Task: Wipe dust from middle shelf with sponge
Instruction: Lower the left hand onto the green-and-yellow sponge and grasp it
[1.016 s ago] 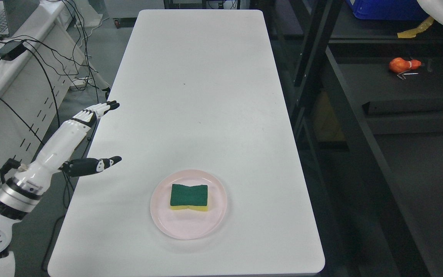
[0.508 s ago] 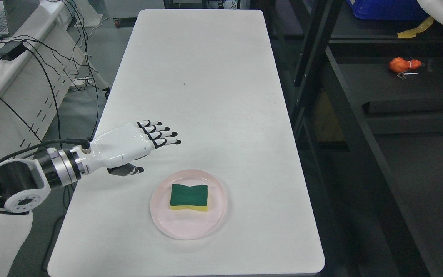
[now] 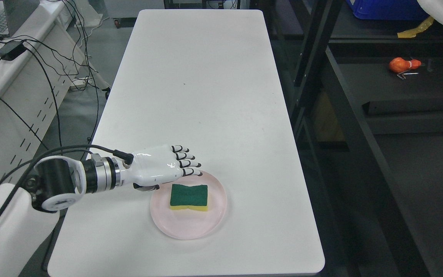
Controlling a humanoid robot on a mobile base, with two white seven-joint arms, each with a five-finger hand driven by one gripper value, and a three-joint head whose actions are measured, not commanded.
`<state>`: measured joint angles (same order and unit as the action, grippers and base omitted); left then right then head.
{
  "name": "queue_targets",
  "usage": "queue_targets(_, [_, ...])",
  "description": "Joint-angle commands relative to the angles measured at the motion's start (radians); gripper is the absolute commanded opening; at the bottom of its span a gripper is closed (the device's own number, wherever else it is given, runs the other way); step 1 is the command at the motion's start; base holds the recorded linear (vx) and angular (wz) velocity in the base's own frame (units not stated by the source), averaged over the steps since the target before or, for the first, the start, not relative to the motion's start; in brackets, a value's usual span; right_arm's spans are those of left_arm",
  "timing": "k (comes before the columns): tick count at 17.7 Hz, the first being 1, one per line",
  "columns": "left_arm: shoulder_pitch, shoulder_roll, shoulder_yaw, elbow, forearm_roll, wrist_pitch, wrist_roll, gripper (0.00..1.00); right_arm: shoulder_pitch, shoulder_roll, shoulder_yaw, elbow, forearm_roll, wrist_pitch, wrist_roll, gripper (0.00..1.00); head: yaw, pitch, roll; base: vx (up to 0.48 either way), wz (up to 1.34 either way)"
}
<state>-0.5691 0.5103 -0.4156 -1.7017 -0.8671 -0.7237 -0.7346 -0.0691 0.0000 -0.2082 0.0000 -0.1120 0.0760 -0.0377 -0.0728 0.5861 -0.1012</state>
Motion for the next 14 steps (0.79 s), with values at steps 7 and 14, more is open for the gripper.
queue_targets(7, [-0.002,-0.09,-0.187,0.037,-0.085,0.004,-0.008,0.84,0.0,-0.017,0.0,-0.017,0.0,0.001,0.001,1.0,0.0,0.0,0.0,0.0,0.0])
queue_targets(14, [0.012,-0.128,-0.062,0.04,-0.073,0.004,-0.008,0.56,0.0,-0.017,0.001,-0.017,0.0,0.001,0.001,1.0,0.0,0.0,0.0,0.0,0.0])
